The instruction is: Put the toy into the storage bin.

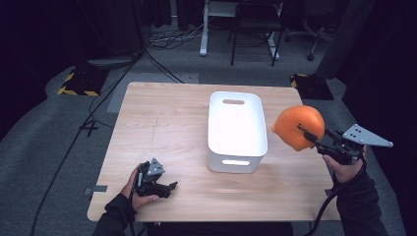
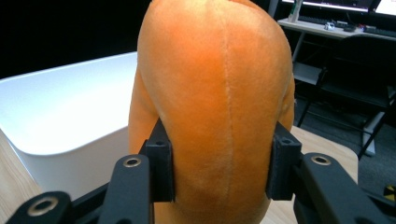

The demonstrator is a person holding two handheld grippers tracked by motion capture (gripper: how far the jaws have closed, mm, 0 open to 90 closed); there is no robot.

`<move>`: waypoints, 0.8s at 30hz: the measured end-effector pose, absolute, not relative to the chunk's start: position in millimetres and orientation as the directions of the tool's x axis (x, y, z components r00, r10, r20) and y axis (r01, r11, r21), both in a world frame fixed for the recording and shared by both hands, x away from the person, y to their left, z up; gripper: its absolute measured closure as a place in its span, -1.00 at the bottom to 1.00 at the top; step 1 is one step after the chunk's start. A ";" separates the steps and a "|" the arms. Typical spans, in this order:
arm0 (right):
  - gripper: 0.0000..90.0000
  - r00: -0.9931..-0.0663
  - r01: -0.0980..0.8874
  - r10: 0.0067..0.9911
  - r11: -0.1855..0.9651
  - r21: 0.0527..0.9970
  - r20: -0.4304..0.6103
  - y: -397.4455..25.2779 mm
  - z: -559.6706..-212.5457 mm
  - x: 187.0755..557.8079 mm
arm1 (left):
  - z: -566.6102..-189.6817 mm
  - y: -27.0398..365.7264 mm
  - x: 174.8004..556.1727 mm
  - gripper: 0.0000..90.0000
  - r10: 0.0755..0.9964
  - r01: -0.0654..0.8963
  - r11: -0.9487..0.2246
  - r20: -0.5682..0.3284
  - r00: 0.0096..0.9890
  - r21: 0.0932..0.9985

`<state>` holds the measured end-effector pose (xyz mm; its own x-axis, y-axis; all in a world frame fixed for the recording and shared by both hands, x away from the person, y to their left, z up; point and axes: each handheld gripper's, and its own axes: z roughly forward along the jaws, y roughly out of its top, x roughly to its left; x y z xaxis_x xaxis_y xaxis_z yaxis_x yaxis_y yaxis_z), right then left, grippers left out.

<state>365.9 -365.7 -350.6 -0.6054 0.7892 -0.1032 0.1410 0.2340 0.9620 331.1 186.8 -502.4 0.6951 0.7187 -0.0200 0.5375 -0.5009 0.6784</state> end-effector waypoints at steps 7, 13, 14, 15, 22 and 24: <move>0.23 -0.626 0.098 0.769 0.240 0.966 -0.128 -353.7 -336.6 367.2 | -502.5 186.6 331.0 -0.68 0.719 0.539 -0.498 -0.024 0.695 0.679; 0.23 -0.652 0.065 0.744 0.244 0.968 -0.144 -336.7 -322.6 367.5 | -502.4 186.9 331.1 -0.68 0.719 0.536 -0.501 -0.017 0.695 0.680; 0.23 -0.659 0.059 0.738 0.248 0.967 -0.149 -333.0 -320.8 367.6 | -502.5 186.8 331.0 -0.68 0.720 0.536 -0.499 -0.019 0.694 0.681; 0.23 -0.663 0.051 0.732 0.254 0.966 -0.158 -329.4 -319.4 368.0 | -502.5 186.7 331.0 -0.68 0.718 0.537 -0.500 -0.022 0.696 0.679; 0.23 -0.710 0.029 0.684 0.269 0.963 -0.170 -297.7 -312.1 371.0 | -502.6 186.7 331.2 -0.68 0.718 0.535 -0.500 -0.019 0.696 0.681; 0.23 -0.724 0.021 0.667 0.276 0.961 -0.176 -288.3 -311.8 372.7 | -502.7 186.6 331.0 -0.68 0.718 0.539 -0.498 -0.025 0.696 0.680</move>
<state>372.7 -288.3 -311.8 -0.7241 0.6670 -0.1755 0.0211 0.2758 0.9610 331.0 186.6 -502.7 0.6957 0.7179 -0.0253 0.5385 -0.4979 0.6798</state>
